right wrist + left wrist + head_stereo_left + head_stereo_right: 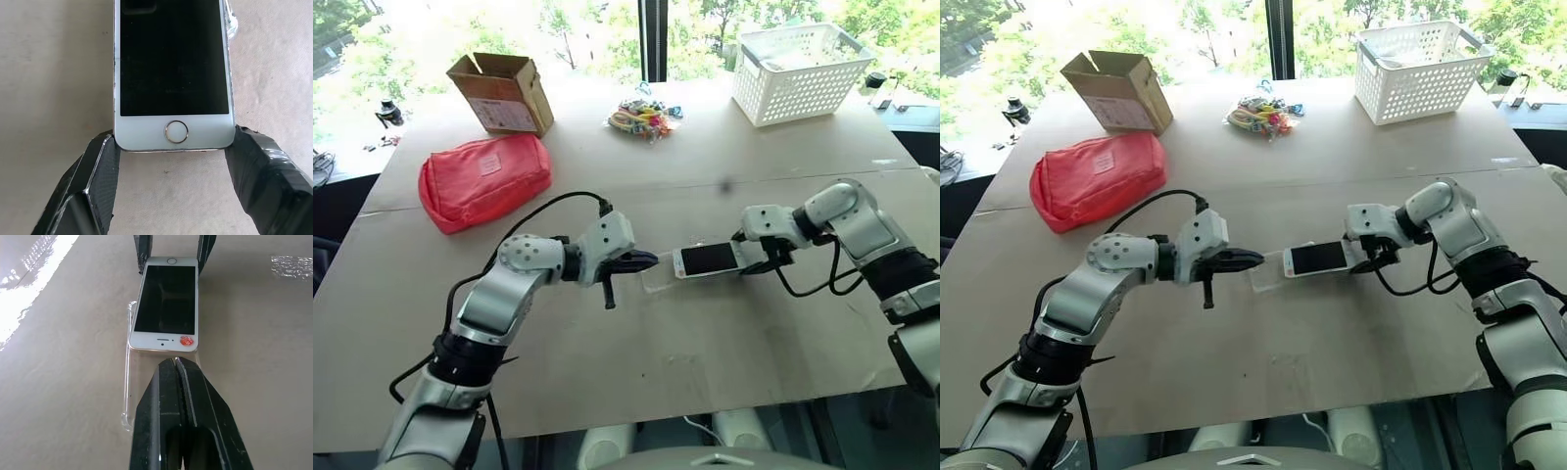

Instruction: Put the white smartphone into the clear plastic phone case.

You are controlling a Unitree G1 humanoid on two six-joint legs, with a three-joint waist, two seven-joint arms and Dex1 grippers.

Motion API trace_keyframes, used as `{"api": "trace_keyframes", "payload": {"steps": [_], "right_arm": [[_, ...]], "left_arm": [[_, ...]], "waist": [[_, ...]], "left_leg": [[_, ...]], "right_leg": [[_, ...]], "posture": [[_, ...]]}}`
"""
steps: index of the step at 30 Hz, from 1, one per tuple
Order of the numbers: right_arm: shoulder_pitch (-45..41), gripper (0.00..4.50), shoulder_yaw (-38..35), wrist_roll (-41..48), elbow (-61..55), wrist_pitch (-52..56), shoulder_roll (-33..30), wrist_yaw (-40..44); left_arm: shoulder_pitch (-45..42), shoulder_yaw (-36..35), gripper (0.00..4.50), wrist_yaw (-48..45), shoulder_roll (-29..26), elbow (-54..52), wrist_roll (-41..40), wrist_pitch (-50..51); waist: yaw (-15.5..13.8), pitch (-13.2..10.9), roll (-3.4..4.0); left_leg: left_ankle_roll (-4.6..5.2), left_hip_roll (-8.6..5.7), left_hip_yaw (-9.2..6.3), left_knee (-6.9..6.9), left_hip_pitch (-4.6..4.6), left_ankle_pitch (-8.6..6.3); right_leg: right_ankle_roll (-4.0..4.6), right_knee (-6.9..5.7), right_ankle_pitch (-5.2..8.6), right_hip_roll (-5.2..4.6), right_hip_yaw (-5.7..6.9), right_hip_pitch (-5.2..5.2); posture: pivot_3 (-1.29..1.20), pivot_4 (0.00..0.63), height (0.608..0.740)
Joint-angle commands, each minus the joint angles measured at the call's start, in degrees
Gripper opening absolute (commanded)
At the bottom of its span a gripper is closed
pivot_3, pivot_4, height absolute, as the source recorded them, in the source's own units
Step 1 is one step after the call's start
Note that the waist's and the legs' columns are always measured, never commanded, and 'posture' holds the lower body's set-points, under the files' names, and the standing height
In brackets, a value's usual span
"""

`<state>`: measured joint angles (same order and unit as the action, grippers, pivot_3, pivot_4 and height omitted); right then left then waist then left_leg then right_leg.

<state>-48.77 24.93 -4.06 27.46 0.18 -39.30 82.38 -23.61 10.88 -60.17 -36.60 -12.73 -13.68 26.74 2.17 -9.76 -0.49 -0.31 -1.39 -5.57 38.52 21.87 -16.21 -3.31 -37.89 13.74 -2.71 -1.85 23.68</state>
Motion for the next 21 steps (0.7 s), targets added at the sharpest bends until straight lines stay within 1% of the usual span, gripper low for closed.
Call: {"api": "trace_keyframes", "payload": {"steps": [1, 8, 15, 21], "right_arm": [[-3.4, 2.78, -2.0, 0.0, -3.3, -1.4, -0.1, 0.3], [-8.4, 2.78, 0.5, -5.5, -0.5, -7.5, 0.0, 0.4], [-8.6, 2.78, 2.5, -8.6, -2.6, -10.9, 0.0, 2.0], [-8.3, 2.78, 3.0, -9.3, -3.9, -10.9, 0.6, 2.3]], "left_arm": [[-1.0, -0.4, 0.00, 0.0, 0.5, 0.9, -0.4, -2.1], [-2.5, 0.8, 0.00, -1.1, 2.1, 3.5, -1.2, -1.1], [-2.6, 1.6, 0.00, 0.3, 4.9, 4.8, -0.1, -2.2], [-2.6, 3.3, 0.00, 1.7, 7.9, 7.8, 0.9, -3.2]], "waist": [[0.1, 0.0, 0.02], [0.1, 0.0, 0.02], [0.0, 0.0, 0.02], [0.1, 0.0, 0.02]], "left_leg": [[-0.01, 0.00, 0.00, 0.00, 0.02, 0.01], [-0.01, -0.01, 0.06, 0.00, 0.02, 0.01], [-0.03, -0.01, 0.08, -0.01, 0.06, 0.02], [-0.03, -0.01, 0.08, -0.01, 0.02, 0.02]], "right_leg": [[0.00, 0.01, 0.00, 0.00, 0.00, 0.02], [0.00, 0.00, 0.00, 0.01, -0.06, 0.06], [-0.01, 0.04, 0.00, -0.01, -0.07, 0.07], [0.00, -0.01, 0.00, 0.00, -0.09, 0.07]], "posture": [[0.00, 0.150, 0.740], [0.00, 0.150, 0.740], [0.00, 0.150, 0.740], [0.00, 0.150, 0.740]]}}
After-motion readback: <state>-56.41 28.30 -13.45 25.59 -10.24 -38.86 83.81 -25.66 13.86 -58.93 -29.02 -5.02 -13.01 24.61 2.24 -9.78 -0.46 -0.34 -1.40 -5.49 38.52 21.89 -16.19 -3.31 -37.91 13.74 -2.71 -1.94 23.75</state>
